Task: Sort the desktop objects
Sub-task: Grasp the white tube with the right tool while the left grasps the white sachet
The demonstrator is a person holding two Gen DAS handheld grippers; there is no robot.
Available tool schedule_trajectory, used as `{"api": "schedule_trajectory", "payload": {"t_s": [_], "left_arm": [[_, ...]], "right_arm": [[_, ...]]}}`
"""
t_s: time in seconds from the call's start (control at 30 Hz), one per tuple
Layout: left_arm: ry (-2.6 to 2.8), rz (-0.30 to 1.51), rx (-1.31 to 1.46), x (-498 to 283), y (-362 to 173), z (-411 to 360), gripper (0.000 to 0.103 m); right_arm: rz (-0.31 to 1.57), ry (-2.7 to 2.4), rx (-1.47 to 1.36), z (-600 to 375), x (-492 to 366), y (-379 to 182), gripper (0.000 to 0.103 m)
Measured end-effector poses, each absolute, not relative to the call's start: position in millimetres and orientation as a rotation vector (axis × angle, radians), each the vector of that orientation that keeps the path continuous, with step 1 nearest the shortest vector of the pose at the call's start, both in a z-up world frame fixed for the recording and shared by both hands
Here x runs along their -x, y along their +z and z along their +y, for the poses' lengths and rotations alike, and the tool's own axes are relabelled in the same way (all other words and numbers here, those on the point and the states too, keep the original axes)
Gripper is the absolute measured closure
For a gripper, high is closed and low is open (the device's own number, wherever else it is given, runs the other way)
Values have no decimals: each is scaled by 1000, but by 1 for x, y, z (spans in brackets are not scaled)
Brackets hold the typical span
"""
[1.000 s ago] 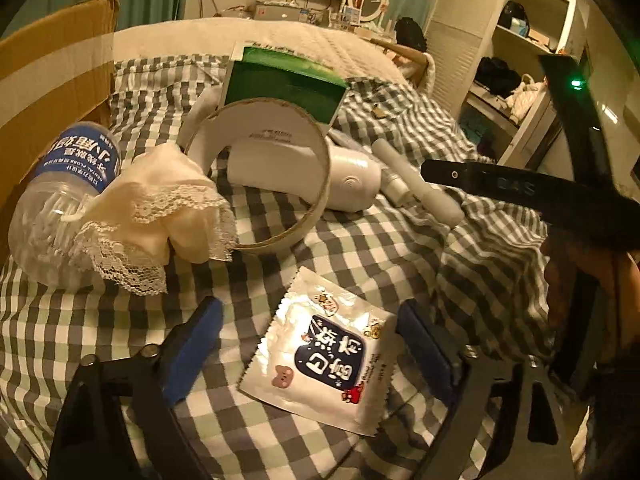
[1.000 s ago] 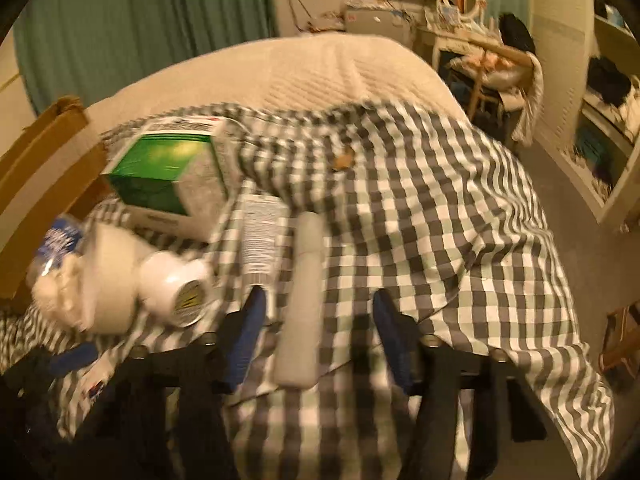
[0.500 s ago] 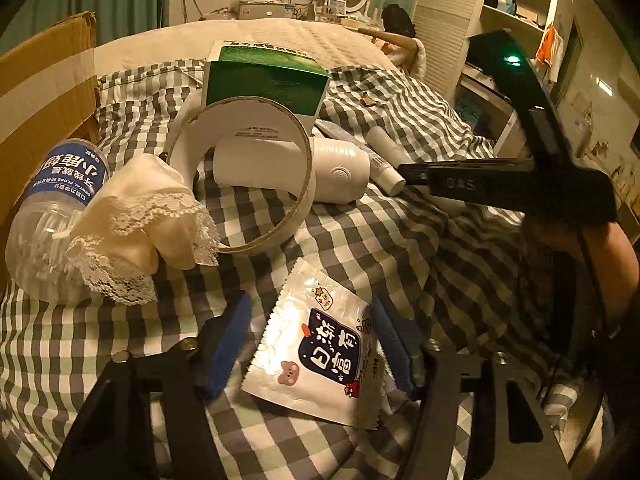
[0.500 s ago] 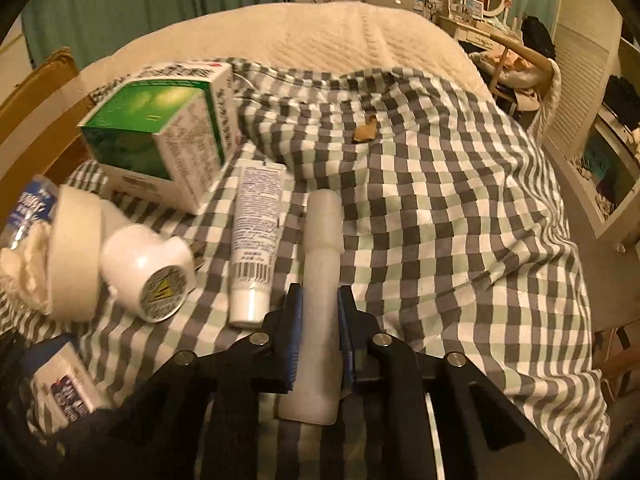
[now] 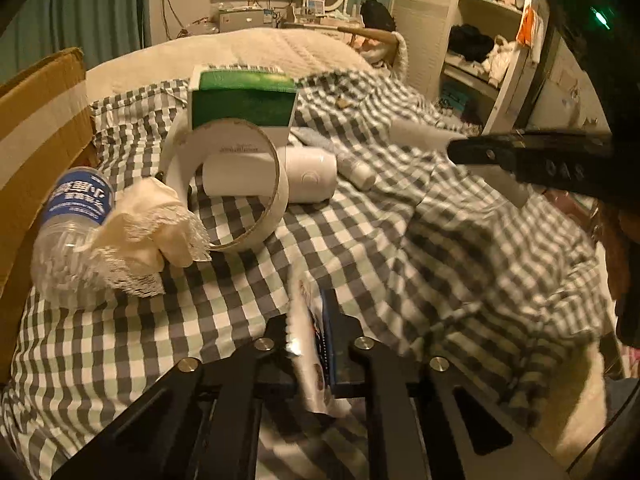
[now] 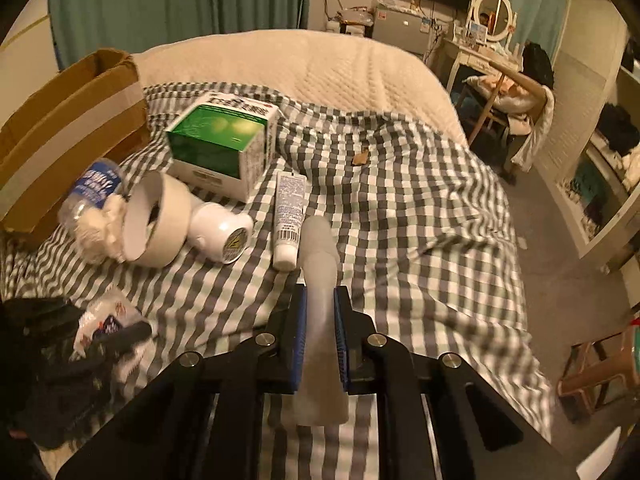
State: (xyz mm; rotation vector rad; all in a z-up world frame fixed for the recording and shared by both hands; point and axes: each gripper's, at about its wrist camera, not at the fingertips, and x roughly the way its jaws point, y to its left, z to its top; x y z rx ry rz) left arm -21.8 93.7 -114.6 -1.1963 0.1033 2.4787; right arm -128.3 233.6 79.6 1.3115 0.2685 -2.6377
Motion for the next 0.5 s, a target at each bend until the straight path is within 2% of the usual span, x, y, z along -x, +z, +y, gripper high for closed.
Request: {"api": "schedule_trajectory", "payload": {"t_s": [0.17,0.23,0.5], "left_arm": [[2524,36,1130,18,-89,85,96],[2522,-39,1143,18,-80,76,99],[2568,-217,998,5,-29,39,99]], "right_arm": [[300,-2656,-1288,230,102,104,91],[311,-2653,-1279,226,94,115,91],[432,-2672,-1177,191,53,167,91]]}}
